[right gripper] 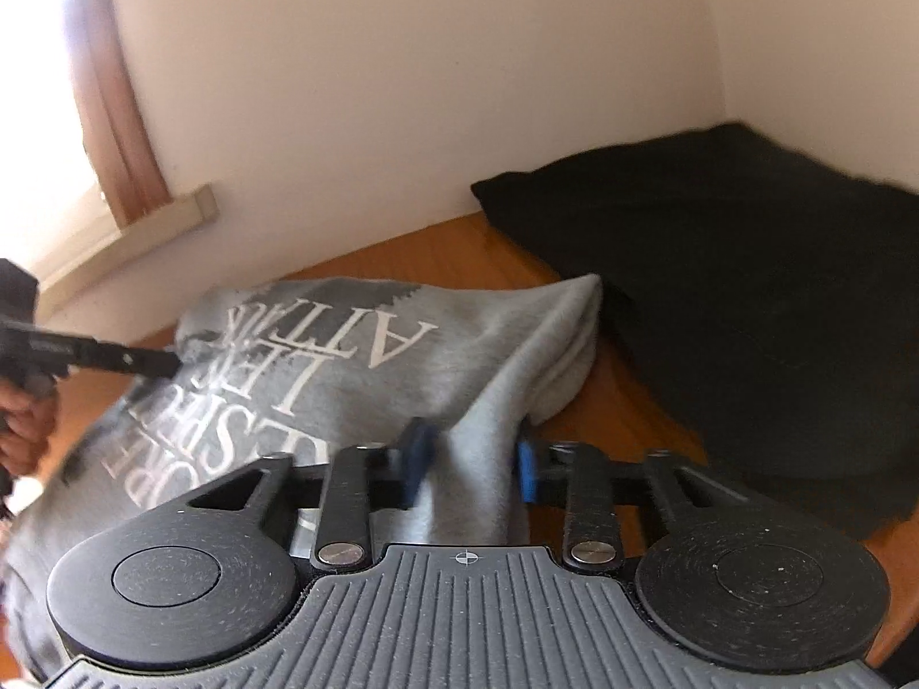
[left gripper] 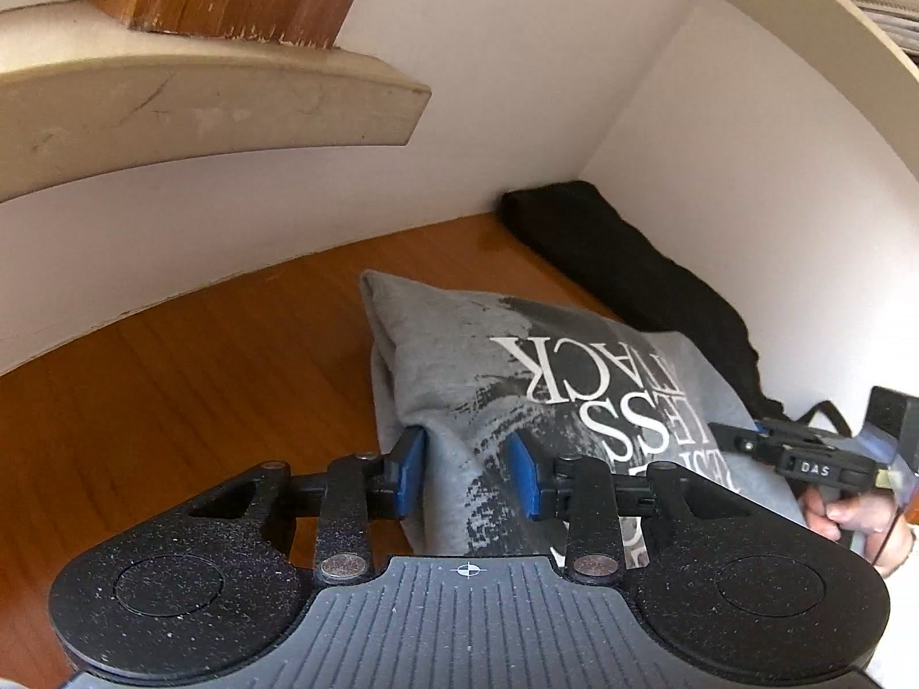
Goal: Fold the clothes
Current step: 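Pinch the T-shirt edge with the left gripper while the right gripper pinches the hem, then lift the pinched T-shirt edges with both grippers and fold them over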
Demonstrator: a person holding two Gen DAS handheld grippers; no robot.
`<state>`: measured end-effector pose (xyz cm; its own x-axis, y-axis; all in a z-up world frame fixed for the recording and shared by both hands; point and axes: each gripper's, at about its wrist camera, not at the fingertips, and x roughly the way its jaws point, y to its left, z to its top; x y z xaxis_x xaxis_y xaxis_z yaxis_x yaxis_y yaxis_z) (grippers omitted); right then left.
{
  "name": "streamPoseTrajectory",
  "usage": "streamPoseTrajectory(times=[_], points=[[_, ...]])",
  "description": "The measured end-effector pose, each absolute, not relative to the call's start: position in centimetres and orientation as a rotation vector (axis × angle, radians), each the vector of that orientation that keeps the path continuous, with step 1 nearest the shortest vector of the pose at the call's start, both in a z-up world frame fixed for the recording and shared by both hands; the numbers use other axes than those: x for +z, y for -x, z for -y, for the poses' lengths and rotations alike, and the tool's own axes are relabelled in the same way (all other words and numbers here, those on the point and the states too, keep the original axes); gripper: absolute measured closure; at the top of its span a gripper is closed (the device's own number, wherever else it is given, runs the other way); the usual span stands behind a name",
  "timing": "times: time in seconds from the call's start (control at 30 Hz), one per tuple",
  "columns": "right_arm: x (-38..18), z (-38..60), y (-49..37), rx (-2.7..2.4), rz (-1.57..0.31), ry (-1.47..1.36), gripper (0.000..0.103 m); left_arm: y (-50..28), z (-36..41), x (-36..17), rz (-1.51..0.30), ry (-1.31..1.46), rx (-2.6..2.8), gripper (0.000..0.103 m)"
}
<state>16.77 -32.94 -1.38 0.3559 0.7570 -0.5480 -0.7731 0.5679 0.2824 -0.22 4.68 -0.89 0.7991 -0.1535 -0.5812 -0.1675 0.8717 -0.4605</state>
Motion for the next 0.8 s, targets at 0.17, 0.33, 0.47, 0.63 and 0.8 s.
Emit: streamPoseTrajectory(times=[0.17,0.33,0.47,0.63,0.8], points=[[-1.6,33.0,-16.3,0.995,-0.677,0.01,0.086,-0.2,-5.2,-1.3,-0.662,0.604,-0.043,0.069],[-1.1,32.8,-14.4,0.955,-0.565,0.088,0.09,-0.6,-4.5,-1.2,-0.669,0.579,-0.036,0.088],[-0.4,33.2,-13.2,0.934,-0.476,0.105,0.091,0.2,-3.6,-0.4,-0.602,0.524,-0.033,0.093],[1.4,33.5,-10.9,0.916,-0.336,0.146,0.091,1.9,-1.9,2.5,-0.489,0.443,-0.052,0.095],[3.6,34.2,-9.3,0.9,-0.219,0.146,0.091,3.7,-0.1,5.8,-0.381,0.372,-0.061,0.096]])
